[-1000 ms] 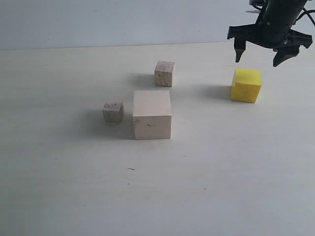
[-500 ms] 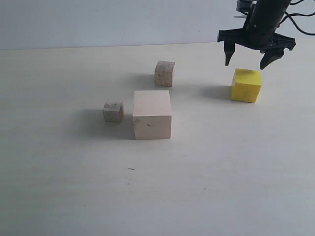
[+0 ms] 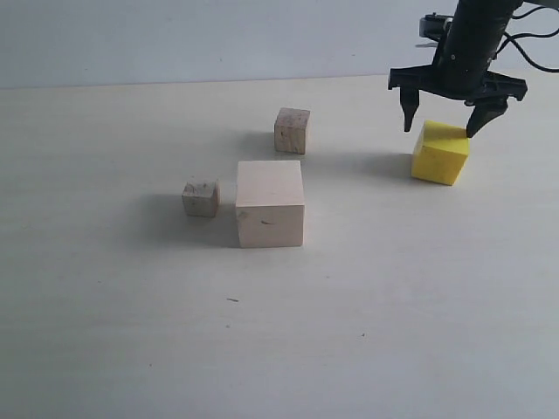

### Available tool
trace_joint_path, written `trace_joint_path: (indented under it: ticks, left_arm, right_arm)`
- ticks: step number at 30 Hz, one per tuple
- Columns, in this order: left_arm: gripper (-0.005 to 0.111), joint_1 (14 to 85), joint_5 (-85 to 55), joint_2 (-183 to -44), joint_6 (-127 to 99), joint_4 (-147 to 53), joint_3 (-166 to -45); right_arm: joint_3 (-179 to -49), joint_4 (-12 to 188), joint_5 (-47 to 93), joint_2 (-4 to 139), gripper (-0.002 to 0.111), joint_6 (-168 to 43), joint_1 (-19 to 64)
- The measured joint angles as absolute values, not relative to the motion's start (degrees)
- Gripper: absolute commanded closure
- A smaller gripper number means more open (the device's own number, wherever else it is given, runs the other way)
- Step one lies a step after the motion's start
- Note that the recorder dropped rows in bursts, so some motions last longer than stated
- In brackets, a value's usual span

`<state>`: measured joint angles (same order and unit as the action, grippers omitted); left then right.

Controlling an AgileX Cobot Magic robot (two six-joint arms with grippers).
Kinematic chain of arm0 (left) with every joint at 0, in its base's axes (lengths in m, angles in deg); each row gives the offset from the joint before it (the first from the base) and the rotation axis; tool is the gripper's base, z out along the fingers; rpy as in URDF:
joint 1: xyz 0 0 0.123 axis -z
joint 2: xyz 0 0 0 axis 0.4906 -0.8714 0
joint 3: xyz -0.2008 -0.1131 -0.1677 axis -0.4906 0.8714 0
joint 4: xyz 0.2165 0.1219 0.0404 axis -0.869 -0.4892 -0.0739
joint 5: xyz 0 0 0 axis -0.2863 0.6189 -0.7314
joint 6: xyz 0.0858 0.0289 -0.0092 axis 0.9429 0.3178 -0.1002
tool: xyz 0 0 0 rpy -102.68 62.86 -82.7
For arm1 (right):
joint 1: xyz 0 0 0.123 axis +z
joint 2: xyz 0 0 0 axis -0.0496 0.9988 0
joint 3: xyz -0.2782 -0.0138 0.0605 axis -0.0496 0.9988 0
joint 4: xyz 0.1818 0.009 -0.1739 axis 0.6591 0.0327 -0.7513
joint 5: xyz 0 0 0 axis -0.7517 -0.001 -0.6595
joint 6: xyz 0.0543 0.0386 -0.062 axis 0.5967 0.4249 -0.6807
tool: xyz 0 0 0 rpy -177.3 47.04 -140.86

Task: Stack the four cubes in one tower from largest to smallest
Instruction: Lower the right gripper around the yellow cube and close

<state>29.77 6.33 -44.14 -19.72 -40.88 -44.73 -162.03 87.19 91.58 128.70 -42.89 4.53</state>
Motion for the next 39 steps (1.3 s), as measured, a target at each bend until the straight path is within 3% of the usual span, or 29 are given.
trace_joint_path:
  ticks: [22, 39]
  left_arm:
    - [0.107, 29.77, 6.33, -44.14, -19.72, -40.88, -44.73]
    - [0.107, 29.77, 6.33, -44.14, -19.72, -40.88, -44.73]
  right_arm:
    - [-162.08, 86.01, 92.98, 123.9, 0.027, -41.62, 4.53]
    - [-162.08, 86.98, 93.36, 128.05, 0.027, -39.5, 4.53]
